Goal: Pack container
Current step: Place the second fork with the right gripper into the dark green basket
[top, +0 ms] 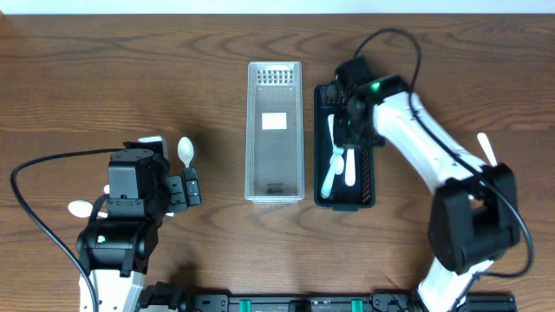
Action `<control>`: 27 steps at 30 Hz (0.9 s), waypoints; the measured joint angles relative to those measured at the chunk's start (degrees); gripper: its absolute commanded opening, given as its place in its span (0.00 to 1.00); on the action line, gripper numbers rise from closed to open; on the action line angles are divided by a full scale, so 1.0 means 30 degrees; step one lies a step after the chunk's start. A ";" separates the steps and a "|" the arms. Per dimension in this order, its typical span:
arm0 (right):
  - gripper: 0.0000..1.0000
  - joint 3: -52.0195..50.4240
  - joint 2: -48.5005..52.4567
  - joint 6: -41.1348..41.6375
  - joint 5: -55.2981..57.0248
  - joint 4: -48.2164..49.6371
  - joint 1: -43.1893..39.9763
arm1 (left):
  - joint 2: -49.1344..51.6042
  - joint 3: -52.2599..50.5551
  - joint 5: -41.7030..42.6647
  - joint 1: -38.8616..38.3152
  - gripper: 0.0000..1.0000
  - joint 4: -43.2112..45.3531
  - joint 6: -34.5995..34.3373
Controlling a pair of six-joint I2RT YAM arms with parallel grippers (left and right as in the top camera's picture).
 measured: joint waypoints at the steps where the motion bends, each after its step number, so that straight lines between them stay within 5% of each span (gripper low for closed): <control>1: 0.10 -0.0466 0.0204 0.0022 -0.0007 0.0335 0.0095 | 0.0000 0.0000 0.0000 0.0000 0.98 -0.0007 0.0000; 5: 0.14 -0.1450 0.0517 0.0000 -0.0007 0.0933 0.0168 | 0.0000 0.0000 0.0000 0.0000 0.98 -0.0058 0.0000; 10: 0.43 -0.1435 0.0517 -0.0328 -0.0080 0.1326 0.0168 | 0.0000 0.0000 0.0000 0.0000 0.98 -0.0109 0.0000; 14: 0.49 -0.0743 0.0517 -0.1173 -0.0444 0.0772 0.0168 | 0.0000 0.0000 0.0007 0.0000 0.98 -0.0117 0.0000; 27: 0.77 0.8663 -0.0998 -0.4626 -0.0087 -0.5399 -0.2994 | 0.0000 0.0000 0.0007 0.0000 0.98 -0.0124 0.0000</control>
